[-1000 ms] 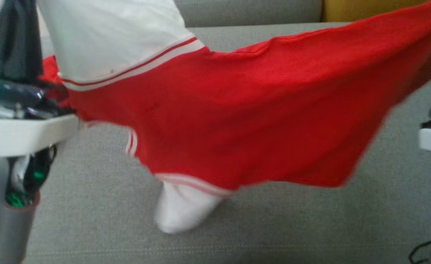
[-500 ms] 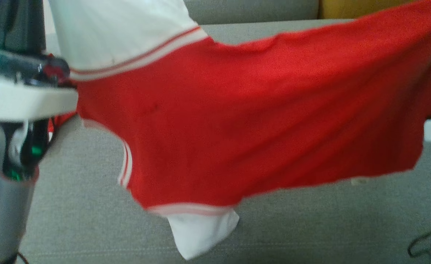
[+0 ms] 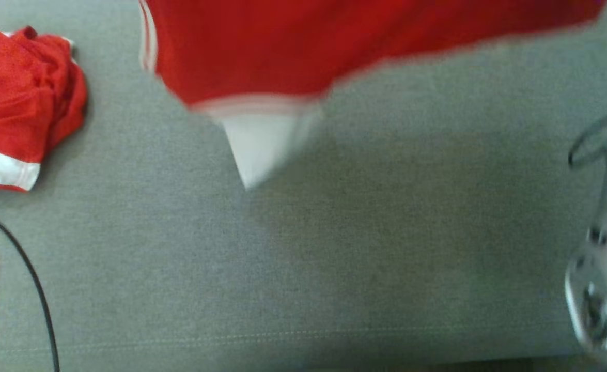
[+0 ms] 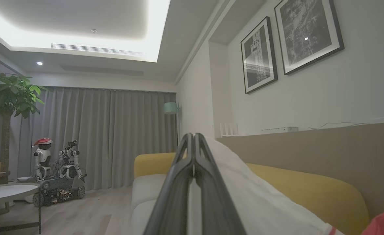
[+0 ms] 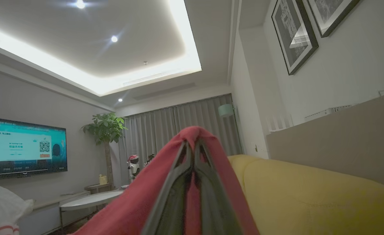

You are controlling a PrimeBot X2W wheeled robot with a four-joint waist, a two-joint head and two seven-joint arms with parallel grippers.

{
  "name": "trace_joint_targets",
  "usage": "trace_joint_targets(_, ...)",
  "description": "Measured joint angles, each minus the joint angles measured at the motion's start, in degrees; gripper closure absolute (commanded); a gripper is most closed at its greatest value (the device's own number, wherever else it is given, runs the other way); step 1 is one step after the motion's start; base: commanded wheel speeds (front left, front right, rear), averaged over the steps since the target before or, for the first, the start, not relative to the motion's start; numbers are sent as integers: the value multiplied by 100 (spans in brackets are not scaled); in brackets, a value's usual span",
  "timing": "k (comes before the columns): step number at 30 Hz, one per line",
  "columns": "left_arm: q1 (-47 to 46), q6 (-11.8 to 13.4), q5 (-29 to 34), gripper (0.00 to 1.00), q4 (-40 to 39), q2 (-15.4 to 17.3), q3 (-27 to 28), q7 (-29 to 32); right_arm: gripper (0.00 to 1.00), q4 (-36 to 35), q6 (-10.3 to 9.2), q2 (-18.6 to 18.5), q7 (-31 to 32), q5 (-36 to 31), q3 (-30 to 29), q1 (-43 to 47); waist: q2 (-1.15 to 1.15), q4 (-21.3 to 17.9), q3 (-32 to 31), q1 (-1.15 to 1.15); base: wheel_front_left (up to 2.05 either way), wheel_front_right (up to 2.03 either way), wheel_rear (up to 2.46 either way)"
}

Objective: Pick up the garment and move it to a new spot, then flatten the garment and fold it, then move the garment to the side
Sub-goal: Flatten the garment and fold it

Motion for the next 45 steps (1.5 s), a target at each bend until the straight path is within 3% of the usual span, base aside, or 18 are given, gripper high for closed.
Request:
trace_joint_targets(7, -1162, -179, 188, 100, 1634, -367, -27, -400, 100, 2274, 0, 11, -1226, 215, 227, -1524, 0, -50, 256, -1, 0, 0, 0)
trace_joint_targets(14, -1530, -318, 176, 100, 3279, -867, -269, -422, 100, 4618, 0, 14, -1419, 309, 788, -2249, 0, 39, 725, 1, 0, 0, 0)
trace_joint_targets(18, -1262, -388, 0, 100, 4054, -1033, -390, -421, 100, 5428, 0, 22, -1513, 421, 1150, -2252, 0, 92, 1017, 0, 0, 0, 0)
trace_joint_targets(23, -1041, -393, -220, 100, 4493, -1080, -535, -421, 100, 5962, 0, 20, -1624, 510, 1517, -2248, 0, 113, 1341, 0, 0, 0, 0)
trace_joint_targets(30, -190, -394, -831, 100, 4079, -1023, -732, -423, 100, 5770, 0, 16, -1813, 875, 1930, -1630, 0, 56, 1330, -1, 0, 0, 0)
trace_joint_targets(36, 1043, -396, -962, 100, 2672, -661, -428, -423, 100, 4807, 0, -80, -1827, 1244, 2092, -457, 0, 68, 1026, -1, 0, 0, 0)
trace_joint_targets(40, 2168, -379, -679, 100, 1681, -465, -123, -423, 100, 3893, 0, -374, -1845, 1359, 1970, 516, 0, 103, 667, -1, 0, 0, 0)
trace_joint_targets(45, 3516, -114, -459, 100, 339, -302, -55, -423, 100, 3080, 0, -567, -1755, 1407, 1661, 1931, 0, 144, 156, -2, 0, 0, 0)
